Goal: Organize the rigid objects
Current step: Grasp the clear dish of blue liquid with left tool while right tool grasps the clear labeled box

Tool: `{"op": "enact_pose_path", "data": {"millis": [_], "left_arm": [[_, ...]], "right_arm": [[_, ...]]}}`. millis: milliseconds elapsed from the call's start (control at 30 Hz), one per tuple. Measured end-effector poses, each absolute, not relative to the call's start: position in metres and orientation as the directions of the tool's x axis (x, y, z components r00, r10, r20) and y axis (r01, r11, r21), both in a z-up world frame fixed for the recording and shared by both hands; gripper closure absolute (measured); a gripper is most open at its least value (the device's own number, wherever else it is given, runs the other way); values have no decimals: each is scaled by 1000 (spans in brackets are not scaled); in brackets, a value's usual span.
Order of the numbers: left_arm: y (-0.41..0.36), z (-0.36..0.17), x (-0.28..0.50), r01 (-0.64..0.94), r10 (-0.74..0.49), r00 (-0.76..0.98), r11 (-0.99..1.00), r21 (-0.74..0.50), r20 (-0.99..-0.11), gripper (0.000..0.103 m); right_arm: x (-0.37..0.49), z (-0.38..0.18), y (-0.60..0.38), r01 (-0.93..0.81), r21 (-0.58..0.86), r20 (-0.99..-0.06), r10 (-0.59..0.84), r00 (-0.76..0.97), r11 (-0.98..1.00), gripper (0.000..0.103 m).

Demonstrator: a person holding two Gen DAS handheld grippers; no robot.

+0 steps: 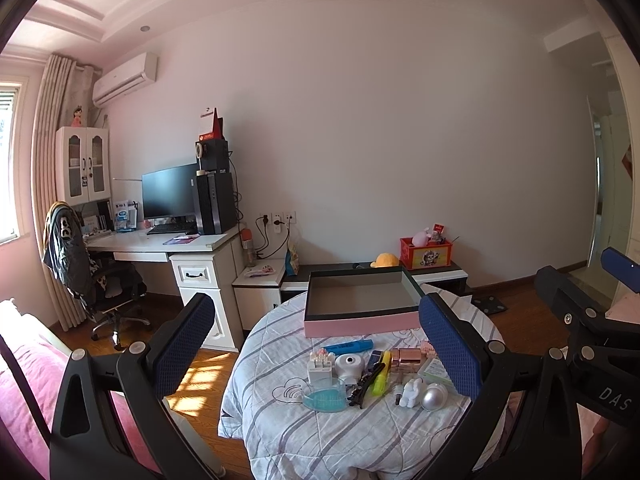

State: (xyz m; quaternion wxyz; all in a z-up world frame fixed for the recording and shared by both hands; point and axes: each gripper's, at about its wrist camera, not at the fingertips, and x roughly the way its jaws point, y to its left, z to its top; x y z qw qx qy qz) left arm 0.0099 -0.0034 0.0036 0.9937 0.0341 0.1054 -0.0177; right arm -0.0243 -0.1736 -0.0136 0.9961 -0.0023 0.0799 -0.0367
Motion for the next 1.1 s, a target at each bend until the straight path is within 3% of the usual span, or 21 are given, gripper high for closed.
{"op": "enact_pose_path", "data": {"millis": [167,367,733,1100], "left_arm": [[-8,-12,29,54,-36,970,996,70,-241,0],[-11,-43,62,89,-61,940,994,68,-337,0],[-2,-151,135,154,-134,791,988,-17,-597,0],[18,-214,194,92,-102,709,994,-53,-698,0]], "right_arm": [[-9,-25,-181,61,-2,-188,-60,980,998,0],[19,-50,-186,44,-8,-257,-45,965,999,0],[89,-154,-196,5,-30,-520,-20,854,1000,0],[129,-209,-252,28,-28,-627,-39,778,999,0]]}}
